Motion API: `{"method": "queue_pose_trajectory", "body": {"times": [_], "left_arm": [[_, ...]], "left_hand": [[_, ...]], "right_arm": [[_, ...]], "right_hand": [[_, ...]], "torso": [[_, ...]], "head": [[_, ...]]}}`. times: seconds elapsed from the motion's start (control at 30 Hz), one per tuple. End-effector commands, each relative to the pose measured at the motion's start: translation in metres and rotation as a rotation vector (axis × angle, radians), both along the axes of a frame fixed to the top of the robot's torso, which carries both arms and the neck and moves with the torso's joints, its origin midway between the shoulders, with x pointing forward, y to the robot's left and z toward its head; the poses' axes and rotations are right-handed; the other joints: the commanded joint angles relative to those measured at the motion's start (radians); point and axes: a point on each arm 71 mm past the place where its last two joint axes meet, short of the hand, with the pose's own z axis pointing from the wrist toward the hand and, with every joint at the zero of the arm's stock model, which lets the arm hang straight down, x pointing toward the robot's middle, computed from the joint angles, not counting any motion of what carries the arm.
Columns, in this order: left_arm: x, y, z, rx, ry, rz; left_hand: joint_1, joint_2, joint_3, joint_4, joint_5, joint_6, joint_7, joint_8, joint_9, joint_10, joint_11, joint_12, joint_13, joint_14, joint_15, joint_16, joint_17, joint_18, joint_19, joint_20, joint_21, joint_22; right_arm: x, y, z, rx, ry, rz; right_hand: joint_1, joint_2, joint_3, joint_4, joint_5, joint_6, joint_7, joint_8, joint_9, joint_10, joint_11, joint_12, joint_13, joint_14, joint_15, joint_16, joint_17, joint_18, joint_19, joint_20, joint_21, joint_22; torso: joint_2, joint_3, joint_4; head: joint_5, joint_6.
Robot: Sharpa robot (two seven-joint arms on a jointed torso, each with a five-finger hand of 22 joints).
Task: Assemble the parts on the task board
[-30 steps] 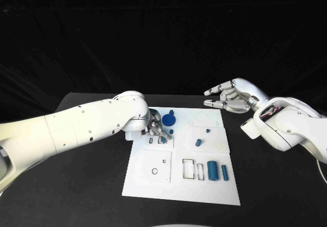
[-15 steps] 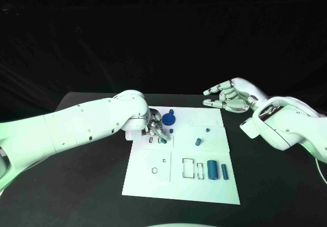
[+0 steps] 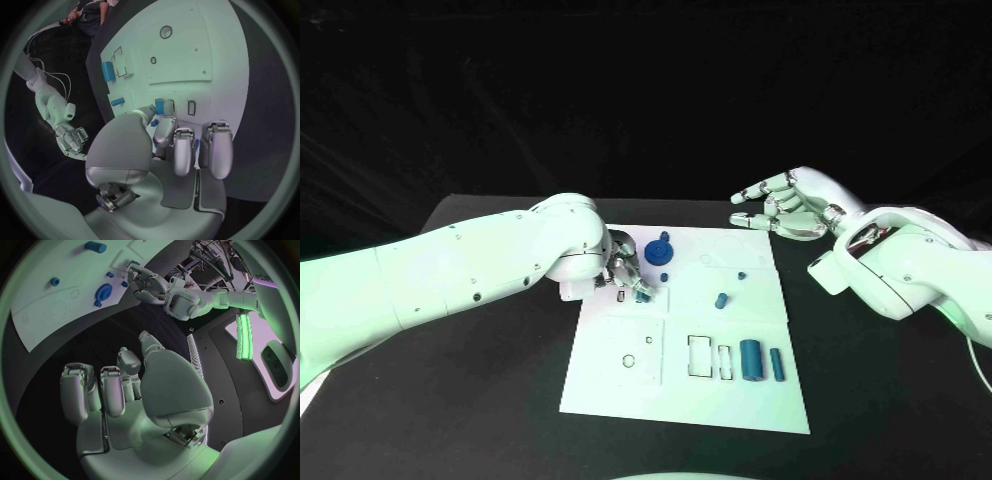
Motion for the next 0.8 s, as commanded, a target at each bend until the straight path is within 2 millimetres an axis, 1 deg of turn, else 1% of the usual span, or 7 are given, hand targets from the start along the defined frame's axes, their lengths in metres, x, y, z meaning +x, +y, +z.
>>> {"method": "queue_pose_trajectory", "body": {"times": [0.03, 0.1, 0.23, 0.43, 0.8], "left_arm": [[0.000, 0.002, 0.003, -0.017, -0.065, 0.045], [-0.001, 0.003, 0.004, -0.018, -0.087, 0.045], [-0.004, 0.005, 0.002, -0.009, -0.138, 0.043], [-0.006, 0.006, -0.003, 0.013, -0.184, 0.042], [-0.010, 0.009, -0.012, 0.066, -0.182, 0.027]], "left_hand": [[-0.007, -0.003, 0.176, -0.169, -0.006, -0.002, -0.004, 0.007, 0.002, 0.003, 0.007, 0.002, 0.003, 0.104, 0.002, 0.003, 0.263, -0.014, 0.068, 0.006, 0.001, 0.193], [-0.008, -0.006, 0.184, -0.173, -0.006, -0.001, -0.004, 0.008, 0.004, 0.005, 0.007, 0.004, 0.005, 0.104, 0.002, 0.003, 0.263, -0.014, 0.069, 0.005, 0.002, 0.195], [-0.010, -0.010, 0.192, -0.177, -0.007, 0.000, -0.004, 0.009, 0.006, 0.007, 0.007, 0.007, 0.008, 0.104, 0.002, 0.003, 0.263, -0.015, 0.071, 0.005, 0.004, 0.198], [-0.012, -0.012, 0.198, -0.178, -0.007, 0.001, -0.004, 0.009, 0.007, 0.010, 0.007, 0.009, 0.010, 0.104, 0.002, 0.003, 0.263, -0.016, 0.072, 0.005, 0.005, 0.201], [-0.014, -0.012, 0.202, -0.179, -0.007, 0.002, -0.004, 0.010, 0.008, 0.011, 0.007, 0.010, 0.011, 0.104, 0.002, 0.003, 0.263, -0.016, 0.073, 0.005, 0.006, 0.202]], "right_arm": [[0.000, 0.001, -0.001, -0.005, 0.003, 0.014], [0.000, 0.001, -0.002, -0.004, 0.004, 0.014], [0.000, 0.001, -0.002, -0.003, 0.006, 0.014], [0.000, 0.001, -0.003, -0.002, 0.008, 0.015], [0.000, 0.001, -0.004, -0.002, 0.013, 0.018]], "right_hand": [[0.005, 0.004, -0.006, 0.000, 0.006, 0.007, -0.001, 0.002, 0.001, -0.006, -0.003, -0.005, -0.002, 0.080, -0.003, -0.004, 0.155, 0.017, -0.004, -0.003, -0.003, 0.057], [0.004, 0.005, -0.007, 0.002, 0.006, 0.007, 0.000, 0.002, 0.001, -0.006, -0.003, -0.004, -0.002, 0.080, -0.003, -0.004, 0.155, 0.017, -0.005, -0.003, -0.004, 0.056], [0.003, 0.006, -0.009, 0.003, 0.007, 0.007, 0.000, 0.002, 0.001, -0.006, -0.002, -0.004, -0.002, 0.080, -0.003, -0.004, 0.155, 0.017, -0.004, -0.003, -0.004, 0.057], [0.002, 0.007, -0.010, 0.005, 0.007, 0.007, 0.000, 0.002, 0.001, -0.006, -0.002, -0.004, -0.002, 0.080, -0.003, -0.004, 0.154, 0.017, -0.004, -0.003, -0.004, 0.057], [0.002, 0.007, -0.010, 0.005, 0.007, 0.007, 0.000, 0.002, 0.001, -0.006, -0.002, -0.004, -0.002, 0.080, -0.003, -0.004, 0.154, 0.017, -0.004, -0.003, -0.004, 0.057]], "torso": [[0.000, 0.0001, 0.0003], [0.001, -0.0002, -0.0003], [0.000, 0.0002, 0.0013], [0.001, -0.0008, -0.0004], [0.001, -0.0013, -0.0022]], "head": [[0.002, 0.000], [0.003, 0.000], [0.003, 0.001], [0.007, 0.000], [0.010, -0.003]]}}
